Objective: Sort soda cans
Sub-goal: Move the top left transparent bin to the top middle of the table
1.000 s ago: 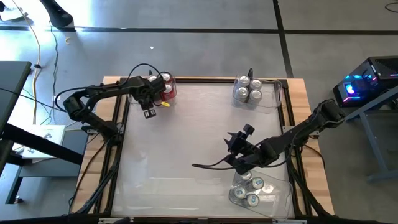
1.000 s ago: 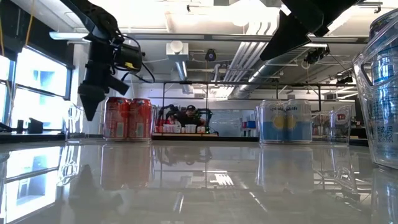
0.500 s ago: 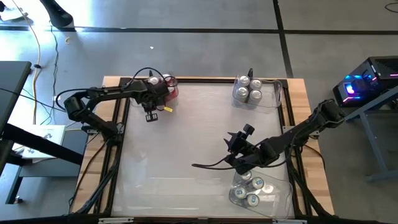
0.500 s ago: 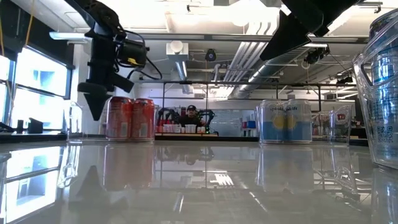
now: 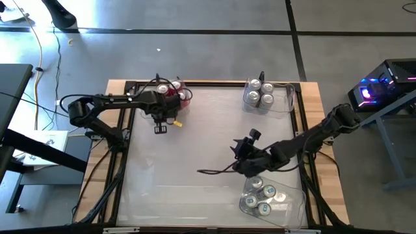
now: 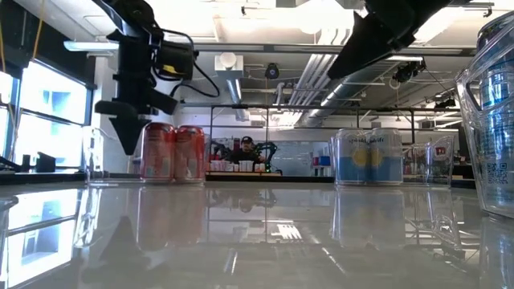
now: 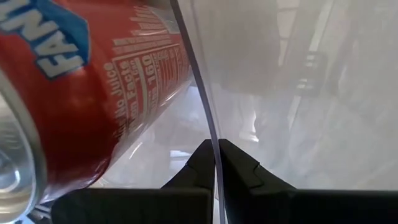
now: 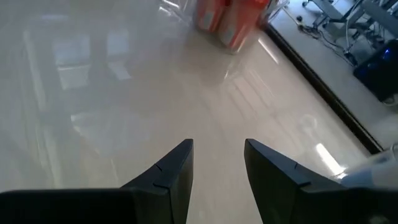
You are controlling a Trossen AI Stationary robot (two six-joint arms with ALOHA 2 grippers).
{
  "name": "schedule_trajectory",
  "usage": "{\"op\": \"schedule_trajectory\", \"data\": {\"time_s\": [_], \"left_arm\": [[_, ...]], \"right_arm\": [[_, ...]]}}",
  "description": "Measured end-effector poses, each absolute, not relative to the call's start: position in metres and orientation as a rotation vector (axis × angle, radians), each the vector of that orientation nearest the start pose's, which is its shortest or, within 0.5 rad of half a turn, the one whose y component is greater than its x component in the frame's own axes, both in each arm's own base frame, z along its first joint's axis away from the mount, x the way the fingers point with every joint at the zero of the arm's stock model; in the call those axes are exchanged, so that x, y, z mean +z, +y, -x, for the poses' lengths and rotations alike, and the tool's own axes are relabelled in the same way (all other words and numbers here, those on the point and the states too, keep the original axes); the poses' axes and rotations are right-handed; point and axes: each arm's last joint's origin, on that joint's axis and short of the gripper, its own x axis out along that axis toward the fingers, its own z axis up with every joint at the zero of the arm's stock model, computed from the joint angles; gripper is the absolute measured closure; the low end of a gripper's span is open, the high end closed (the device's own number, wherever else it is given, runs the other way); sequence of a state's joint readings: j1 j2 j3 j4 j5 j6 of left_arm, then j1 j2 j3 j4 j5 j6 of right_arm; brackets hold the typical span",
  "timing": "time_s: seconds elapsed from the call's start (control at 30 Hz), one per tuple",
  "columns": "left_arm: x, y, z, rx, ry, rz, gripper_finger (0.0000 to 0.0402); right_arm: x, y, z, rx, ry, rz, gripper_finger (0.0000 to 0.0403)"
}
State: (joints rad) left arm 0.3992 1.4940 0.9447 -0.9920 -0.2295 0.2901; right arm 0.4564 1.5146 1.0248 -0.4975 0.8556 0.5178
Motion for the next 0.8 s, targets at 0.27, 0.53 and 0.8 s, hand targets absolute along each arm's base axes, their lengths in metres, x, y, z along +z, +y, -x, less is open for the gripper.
{"op": "schedule_trajectory", "data": {"time_s": [0.27, 0.53, 0.8], "left_arm": [[0.194, 0.077, -0.231, 0.215, 1.588, -0.14, 0.0401], [0.195, 0.047, -0.249, 0.128, 1.45, -0.135, 0.0401], [0.195, 0.015, -0.261, 0.046, 1.355, -0.187, 0.0401]], "right_arm": [[0.235, 0.104, -0.285, -0.498, 0.66, 0.11, 0.0263], [0.237, 0.099, -0.291, -0.483, 0.644, 0.116, 0.0263], [0.237, 0.099, -0.291, -0.474, 0.644, 0.114, 0.0263]]}}
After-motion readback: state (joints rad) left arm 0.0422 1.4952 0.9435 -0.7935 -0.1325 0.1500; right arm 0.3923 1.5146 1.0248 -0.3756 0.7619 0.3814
